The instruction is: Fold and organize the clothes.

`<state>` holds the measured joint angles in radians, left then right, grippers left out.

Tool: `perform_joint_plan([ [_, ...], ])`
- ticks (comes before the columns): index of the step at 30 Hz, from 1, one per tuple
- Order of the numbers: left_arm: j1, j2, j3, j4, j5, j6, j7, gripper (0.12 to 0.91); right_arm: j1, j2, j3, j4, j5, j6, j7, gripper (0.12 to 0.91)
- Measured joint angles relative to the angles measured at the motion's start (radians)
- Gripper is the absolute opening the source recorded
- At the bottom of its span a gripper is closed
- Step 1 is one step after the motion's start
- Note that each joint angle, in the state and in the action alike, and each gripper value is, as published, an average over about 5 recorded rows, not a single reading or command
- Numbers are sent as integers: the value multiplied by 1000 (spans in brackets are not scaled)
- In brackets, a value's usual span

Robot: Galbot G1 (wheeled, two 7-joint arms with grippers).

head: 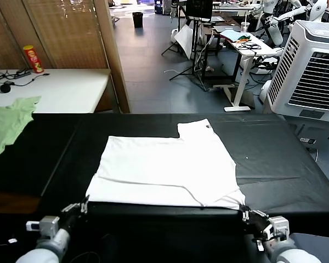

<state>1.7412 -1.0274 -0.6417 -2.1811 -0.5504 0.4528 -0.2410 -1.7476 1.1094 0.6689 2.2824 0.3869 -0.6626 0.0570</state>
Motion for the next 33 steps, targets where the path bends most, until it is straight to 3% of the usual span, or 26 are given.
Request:
perform_joint_plan([
  [3, 18, -8, -8, -21, -1, 34, -27, 287, -10, -7, 21, 31, 17, -5, -3, 643],
  [6, 32, -16, -15, -43, 8, 84, -52, 455, 1, -17, 54, 52, 61, 0, -6, 761],
  [9, 46, -29, -28, -72, 28, 123, -44, 622, 50, -36, 80, 43, 96, 24, -5, 793],
  [12, 51, -40, -50, -111, 16, 121, -7, 750, 151, -58, 71, -7, 104, 40, 5, 797],
  [15, 9, -34, -63, -129, -33, 108, 5, 792, 292, -70, 27, -90, 107, 48, 20, 798],
  [21, -253, 19, -6, -41, -162, 112, -38, 798, 591, -60, -121, -310, 87, 105, 28, 798],
  [26, -525, 53, 113, 138, -196, 93, -26, 798, 810, -20, -244, -539, 46, 131, 26, 798],
  [33, -826, 22, 280, 436, -152, 67, 16, 798, 1058, 65, -370, -844, 44, 103, 14, 798],
])
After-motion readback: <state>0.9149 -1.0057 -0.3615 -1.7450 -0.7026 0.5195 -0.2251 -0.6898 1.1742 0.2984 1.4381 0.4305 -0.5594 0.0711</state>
